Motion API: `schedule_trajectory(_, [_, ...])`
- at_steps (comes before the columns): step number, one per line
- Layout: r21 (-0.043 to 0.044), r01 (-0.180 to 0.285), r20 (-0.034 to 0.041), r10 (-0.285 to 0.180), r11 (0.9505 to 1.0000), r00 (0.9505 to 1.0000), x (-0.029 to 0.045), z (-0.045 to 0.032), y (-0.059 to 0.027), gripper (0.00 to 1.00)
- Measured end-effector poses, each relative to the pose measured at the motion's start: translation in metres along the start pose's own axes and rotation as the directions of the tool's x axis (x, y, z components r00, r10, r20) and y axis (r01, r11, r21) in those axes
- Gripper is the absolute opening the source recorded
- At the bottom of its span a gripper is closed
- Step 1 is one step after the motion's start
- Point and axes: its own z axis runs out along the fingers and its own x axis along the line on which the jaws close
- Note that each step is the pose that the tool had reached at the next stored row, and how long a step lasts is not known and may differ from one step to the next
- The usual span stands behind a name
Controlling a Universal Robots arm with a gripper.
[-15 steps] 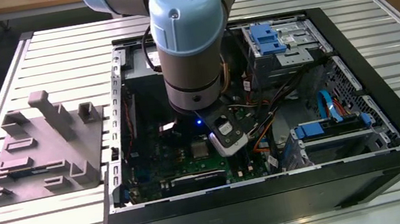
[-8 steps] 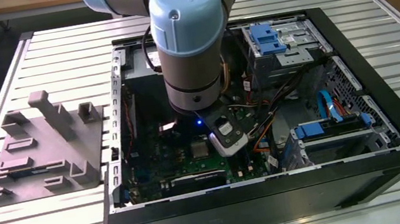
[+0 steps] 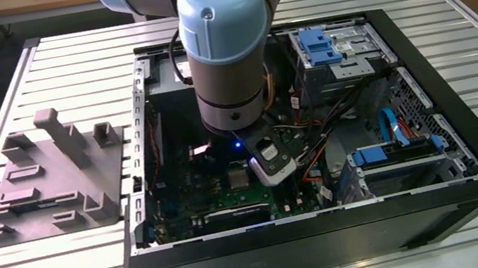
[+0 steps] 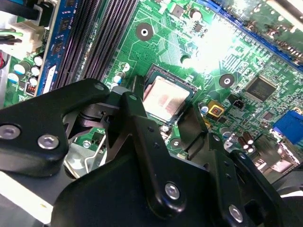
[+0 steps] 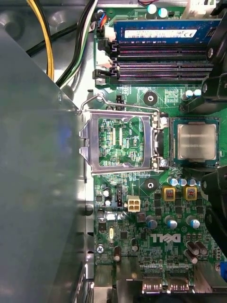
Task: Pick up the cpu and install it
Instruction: 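Place the cpu into insertion slot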
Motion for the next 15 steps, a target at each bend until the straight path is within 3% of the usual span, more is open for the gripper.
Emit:
schedule_trajectory(5, [0.0006, 0.000, -0.0003, 0.000, 1.0000, 1.0000, -0.0008, 0.0005, -0.0001, 0.54])
schedule_trajectory(6, [0.0006, 0.000, -0.0003, 0.000, 1.0000, 1.0000, -0.0008, 0.0005, -0.0001, 0.47])
schedule_trajectory(13, [0.0003, 0.000, -0.0001, 0.000, 1.0000, 1.0000, -0.0009, 0.0008, 0.0000, 0.47])
schedule_trajectory(15, [0.0004, 0.000, -0.0002, 0.000, 1.0000, 1.0000, -0.0009, 0.0008, -0.0001, 0.55])
